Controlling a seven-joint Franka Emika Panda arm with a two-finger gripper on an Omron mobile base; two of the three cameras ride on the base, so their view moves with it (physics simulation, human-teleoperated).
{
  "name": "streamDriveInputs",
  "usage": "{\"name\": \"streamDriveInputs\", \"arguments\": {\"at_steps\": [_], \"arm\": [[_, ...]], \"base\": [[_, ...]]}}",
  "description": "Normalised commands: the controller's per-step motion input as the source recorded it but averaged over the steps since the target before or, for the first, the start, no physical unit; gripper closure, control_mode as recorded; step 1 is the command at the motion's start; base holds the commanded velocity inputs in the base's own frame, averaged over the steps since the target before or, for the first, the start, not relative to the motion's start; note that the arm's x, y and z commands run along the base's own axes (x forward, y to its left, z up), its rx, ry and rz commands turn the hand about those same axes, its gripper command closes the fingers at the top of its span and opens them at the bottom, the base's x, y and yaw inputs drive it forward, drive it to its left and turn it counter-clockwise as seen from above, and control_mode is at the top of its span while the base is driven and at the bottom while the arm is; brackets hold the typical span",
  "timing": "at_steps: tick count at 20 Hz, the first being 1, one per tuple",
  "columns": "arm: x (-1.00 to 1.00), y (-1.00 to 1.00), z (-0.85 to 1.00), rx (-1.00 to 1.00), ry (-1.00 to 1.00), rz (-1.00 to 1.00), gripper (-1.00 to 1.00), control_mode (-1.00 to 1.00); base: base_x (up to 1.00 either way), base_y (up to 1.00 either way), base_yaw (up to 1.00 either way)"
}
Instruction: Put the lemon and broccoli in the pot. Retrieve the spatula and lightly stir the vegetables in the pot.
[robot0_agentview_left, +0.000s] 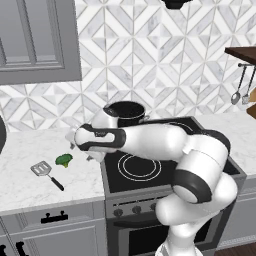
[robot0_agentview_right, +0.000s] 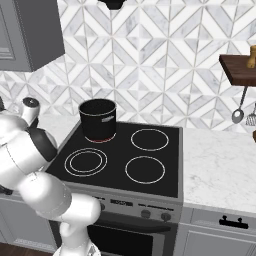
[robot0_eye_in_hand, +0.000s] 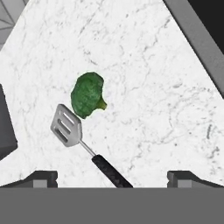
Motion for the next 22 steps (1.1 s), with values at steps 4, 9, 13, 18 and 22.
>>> {"name": "streamDriveInputs", "arguments": {"at_steps": [4,9,13,18,22], "arm": [[0.19,0.00,-0.24,0.00,0.04,0.00,-1.00,-1.00],[0.16,0.05,-0.15,0.00,0.00,0.00,-1.00,-1.00],[0.09,0.25,-0.02,0.00,0.00,-0.02,-1.00,-1.00],[0.16,0.25,-0.08,-0.01,0.00,-0.03,-1.00,-1.00],[0.32,0.07,-0.21,-0.02,0.01,0.00,-1.00,-1.00]], "base": [[0.00,0.00,0.00],[0.00,0.00,0.00],[0.00,0.00,0.00],[0.00,0.00,0.00],[0.00,0.00,0.00]]}}
